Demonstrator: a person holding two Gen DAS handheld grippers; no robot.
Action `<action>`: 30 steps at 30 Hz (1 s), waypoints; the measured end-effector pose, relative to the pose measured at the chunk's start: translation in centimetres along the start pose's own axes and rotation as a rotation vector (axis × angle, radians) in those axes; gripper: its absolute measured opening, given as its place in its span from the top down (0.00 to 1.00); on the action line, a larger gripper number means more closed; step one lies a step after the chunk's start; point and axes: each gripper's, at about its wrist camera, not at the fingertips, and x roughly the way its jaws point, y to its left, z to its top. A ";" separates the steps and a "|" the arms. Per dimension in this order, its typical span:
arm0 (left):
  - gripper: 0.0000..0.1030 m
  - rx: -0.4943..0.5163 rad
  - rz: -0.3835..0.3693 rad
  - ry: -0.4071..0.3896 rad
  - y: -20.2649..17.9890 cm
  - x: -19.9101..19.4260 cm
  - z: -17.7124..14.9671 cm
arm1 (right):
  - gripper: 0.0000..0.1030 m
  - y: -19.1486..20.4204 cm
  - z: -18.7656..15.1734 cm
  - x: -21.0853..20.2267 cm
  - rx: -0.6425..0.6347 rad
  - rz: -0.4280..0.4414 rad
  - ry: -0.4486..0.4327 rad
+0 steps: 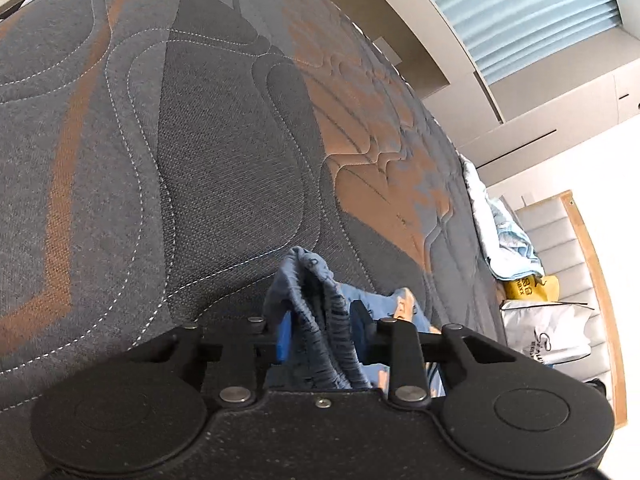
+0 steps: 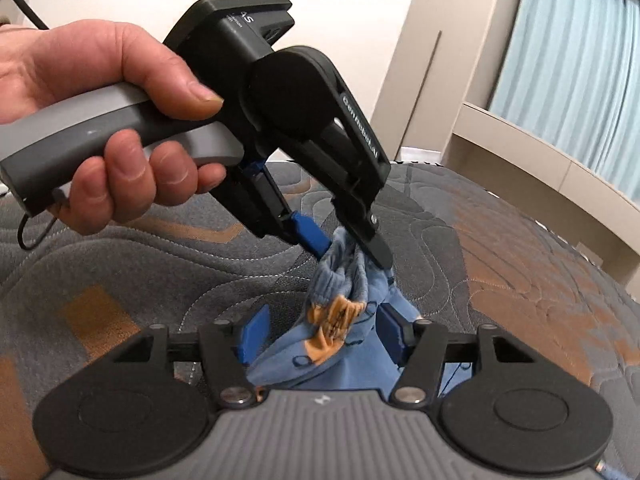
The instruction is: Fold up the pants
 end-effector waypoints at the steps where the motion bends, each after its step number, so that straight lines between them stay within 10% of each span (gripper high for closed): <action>1: 0.70 0.001 -0.003 -0.001 -0.2 0.0 0.0 | 0.39 0.0 -0.2 0.2 0.020 0.000 0.006; 4: 0.71 0.014 0.002 0.004 -0.7 0.1 -0.2 | 0.45 -0.1 0.2 0.3 0.090 -0.007 0.007; 8: 0.71 0.033 0.030 0.018 -0.9 0.4 -0.3 | 0.77 -1.6 0.5 1.4 0.234 0.021 0.057; 30: 0.82 0.356 0.015 0.087 -18.3 3.8 -2.7 | 0.81 -12.4 -2.4 -10.6 0.540 -0.046 -0.117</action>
